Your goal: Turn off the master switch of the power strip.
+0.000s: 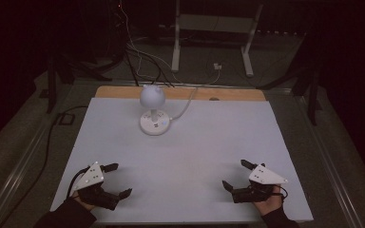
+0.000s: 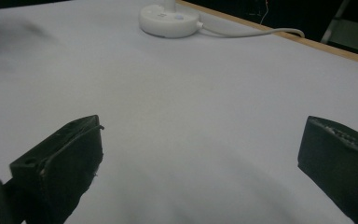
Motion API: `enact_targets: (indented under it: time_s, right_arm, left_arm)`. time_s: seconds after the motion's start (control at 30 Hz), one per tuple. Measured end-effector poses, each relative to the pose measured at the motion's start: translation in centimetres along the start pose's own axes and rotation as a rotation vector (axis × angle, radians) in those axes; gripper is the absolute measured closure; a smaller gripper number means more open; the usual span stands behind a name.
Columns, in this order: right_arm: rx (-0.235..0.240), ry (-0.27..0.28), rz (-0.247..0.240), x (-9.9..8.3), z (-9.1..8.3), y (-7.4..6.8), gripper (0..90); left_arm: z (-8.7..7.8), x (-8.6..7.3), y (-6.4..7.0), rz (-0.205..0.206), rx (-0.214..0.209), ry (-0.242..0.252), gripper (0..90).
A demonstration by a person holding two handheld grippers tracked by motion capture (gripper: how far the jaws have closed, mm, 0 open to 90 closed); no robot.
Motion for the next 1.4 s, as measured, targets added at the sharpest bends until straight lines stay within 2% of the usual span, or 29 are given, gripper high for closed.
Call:
enact_targets:
  time_s: [0.17,0.4,0.53,0.97,1.1,1.4]
  right_arm:
    - [-0.002,-0.028,-0.003,-0.3,0.3,0.1,0.0]
    - [-0.004,-0.024,-0.016,-0.2,0.4,-0.2,0.0]
    - [0.001,-0.020,-0.011,-0.1,0.4,-0.3,0.0]
    - [-0.008,0.000,-0.020,0.2,0.3,-0.6,0.0]
    - [-0.009,-0.007,-0.020,0.1,0.3,-0.6,0.0]
    - [-0.017,-0.001,-0.019,0.3,0.3,-0.5,0.0]
  left_arm:
    - [-0.1,0.0,-0.1,0.002,0.008,0.006,0.4]
    - [-0.1,0.1,0.0,0.015,0.004,0.021,0.4]
    - [0.1,0.1,0.3,0.031,-0.004,0.001,0.4]
    - [0.2,0.2,0.3,0.029,-0.004,-0.014,0.5]
    - [0.4,0.3,0.4,0.034,-0.010,-0.034,0.4]
    - [0.4,1.4,0.4,0.044,-0.016,-0.026,0.4]
Point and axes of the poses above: each handheld gripper's, and its own axes: z roughly forward along the jaws, x roughly out of its top, y roughly to its right, the point moved 5 cm from there along z, roughly forward along the jaws, and after that the axes turned 6 degrees about z, right-handed, at the moved point
